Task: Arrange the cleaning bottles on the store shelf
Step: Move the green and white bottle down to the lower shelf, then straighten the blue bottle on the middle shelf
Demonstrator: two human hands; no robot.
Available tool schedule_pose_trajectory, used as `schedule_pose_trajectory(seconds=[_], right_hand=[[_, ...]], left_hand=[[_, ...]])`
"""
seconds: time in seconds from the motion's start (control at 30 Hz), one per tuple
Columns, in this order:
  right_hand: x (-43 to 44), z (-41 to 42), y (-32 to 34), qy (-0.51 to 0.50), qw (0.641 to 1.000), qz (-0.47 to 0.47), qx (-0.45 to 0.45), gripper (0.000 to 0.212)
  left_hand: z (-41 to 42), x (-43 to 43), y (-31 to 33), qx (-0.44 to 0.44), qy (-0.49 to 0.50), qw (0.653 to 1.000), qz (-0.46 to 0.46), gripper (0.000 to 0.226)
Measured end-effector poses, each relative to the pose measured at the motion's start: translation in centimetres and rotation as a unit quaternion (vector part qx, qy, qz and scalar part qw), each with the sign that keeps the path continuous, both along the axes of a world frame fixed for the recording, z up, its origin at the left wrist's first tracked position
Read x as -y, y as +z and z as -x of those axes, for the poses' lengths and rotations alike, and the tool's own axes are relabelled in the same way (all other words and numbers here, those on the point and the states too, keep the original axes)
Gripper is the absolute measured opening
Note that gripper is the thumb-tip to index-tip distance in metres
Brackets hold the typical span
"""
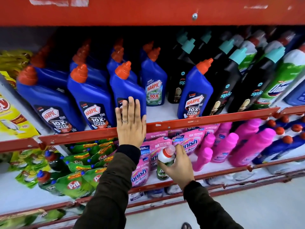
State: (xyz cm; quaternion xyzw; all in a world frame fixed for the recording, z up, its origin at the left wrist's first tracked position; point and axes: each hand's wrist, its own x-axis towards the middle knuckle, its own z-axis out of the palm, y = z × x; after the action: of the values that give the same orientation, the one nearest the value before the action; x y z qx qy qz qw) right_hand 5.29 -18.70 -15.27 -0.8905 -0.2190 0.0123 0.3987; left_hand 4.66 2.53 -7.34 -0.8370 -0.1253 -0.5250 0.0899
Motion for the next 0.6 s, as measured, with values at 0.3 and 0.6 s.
schedule_pose_trajectory(seconds=[0.3,0.6], right_hand=[[0.9,-0.3,0.4,0.026,0.999,0.026,0.012,0.069],[1.3,-1.7,5.6,-0.011,0.985,-0.114,0.130,0.050]], left_hand=[[0.1,-0.1,-0.3,0.000,-0.010,1.000,0.006,0.084],[-0.1,-0.1,-0.1,0.010,-0.013,1.000,-0.001,0.084]])
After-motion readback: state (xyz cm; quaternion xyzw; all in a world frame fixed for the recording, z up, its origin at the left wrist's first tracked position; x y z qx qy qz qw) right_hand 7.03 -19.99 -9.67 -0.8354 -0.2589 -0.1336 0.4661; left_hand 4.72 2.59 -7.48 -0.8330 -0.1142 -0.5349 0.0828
